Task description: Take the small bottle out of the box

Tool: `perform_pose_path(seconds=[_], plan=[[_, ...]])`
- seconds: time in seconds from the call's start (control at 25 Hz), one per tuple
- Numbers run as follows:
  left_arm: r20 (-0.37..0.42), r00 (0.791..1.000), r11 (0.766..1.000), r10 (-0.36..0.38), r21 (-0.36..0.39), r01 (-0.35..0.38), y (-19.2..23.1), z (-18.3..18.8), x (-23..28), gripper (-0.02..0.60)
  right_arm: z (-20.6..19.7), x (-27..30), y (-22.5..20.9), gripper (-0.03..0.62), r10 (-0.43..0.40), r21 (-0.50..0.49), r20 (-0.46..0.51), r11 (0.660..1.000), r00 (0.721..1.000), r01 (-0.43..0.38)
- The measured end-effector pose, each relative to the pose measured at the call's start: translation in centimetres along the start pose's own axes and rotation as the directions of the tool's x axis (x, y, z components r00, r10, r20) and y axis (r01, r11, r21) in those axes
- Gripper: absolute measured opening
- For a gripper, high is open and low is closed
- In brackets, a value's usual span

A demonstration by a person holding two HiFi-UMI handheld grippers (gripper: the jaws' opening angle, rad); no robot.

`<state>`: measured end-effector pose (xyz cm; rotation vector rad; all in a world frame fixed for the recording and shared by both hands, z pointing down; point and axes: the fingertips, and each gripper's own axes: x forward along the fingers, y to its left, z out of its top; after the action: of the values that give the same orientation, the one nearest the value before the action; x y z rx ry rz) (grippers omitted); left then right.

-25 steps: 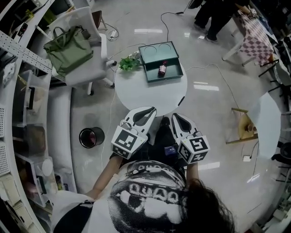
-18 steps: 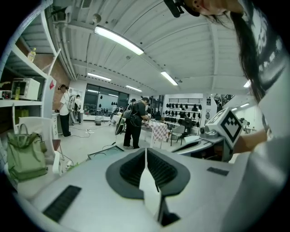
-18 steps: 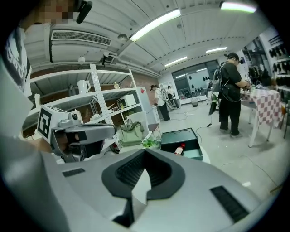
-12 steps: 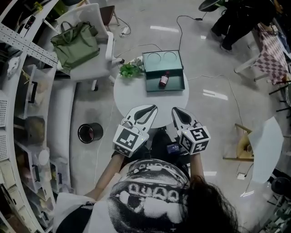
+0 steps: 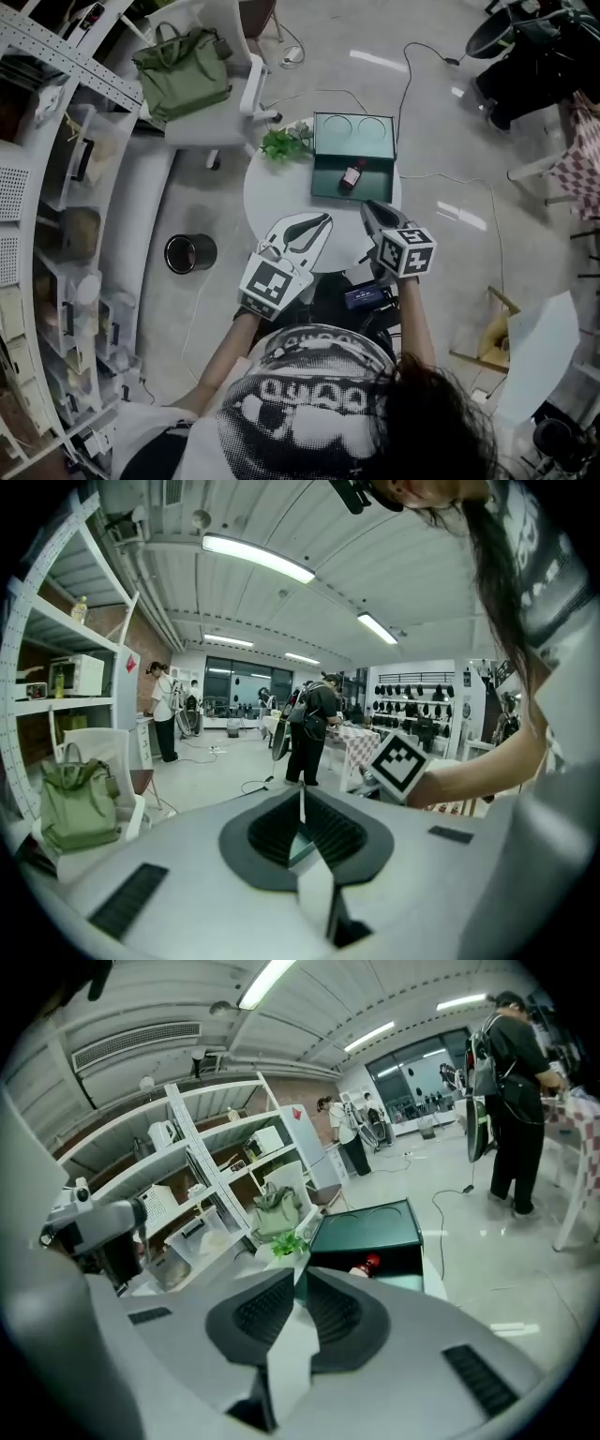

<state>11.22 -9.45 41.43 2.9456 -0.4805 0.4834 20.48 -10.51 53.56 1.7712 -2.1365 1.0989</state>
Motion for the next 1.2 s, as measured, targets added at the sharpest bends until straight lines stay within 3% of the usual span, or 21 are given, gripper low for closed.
perform_pose_path(seconds=[0.2,0.4,0.6,0.76,1.0,1.2], plan=[[0.013,0.997,0.996,0.076,-0.036,-0.075,0.7,0.5,0.2,0.021,0.1,4.9,-3.1,0.092,0.009,-0.015,-0.102,1.0,0.995,-0.011],[0.013,0.991,0.99,0.136,-0.047,-0.135,2.0,0.4,-0.3,0.021,-0.7,9.4,-5.3,0.149,0.014,0.056,-0.188,0.998,0.982,-0.004],[0.019,0.98,0.978,0.196,-0.074,-0.194,3.2,0.2,-0.6,0.021,-2.2,12.6,-7.8,0.199,-0.033,0.072,-0.285,0.996,0.958,0.056],[0.013,0.974,0.971,0.225,-0.09,-0.223,4.0,-0.1,-0.5,0.021,-2.5,14.7,-9.2,0.235,-0.057,0.159,-0.327,0.981,0.943,0.114],[0.001,0.967,0.961,0.255,-0.108,-0.254,4.4,-0.5,-1.0,0.021,-3.7,16.5,-11.2,0.291,-0.136,0.221,-0.43,0.943,0.892,0.25],[-0.014,0.958,0.951,0.286,-0.12,-0.286,4.9,-0.9,-1.8,0.021,-4.9,17.6,-11.3,0.296,-0.135,0.202,-0.496,0.943,0.858,0.265]])
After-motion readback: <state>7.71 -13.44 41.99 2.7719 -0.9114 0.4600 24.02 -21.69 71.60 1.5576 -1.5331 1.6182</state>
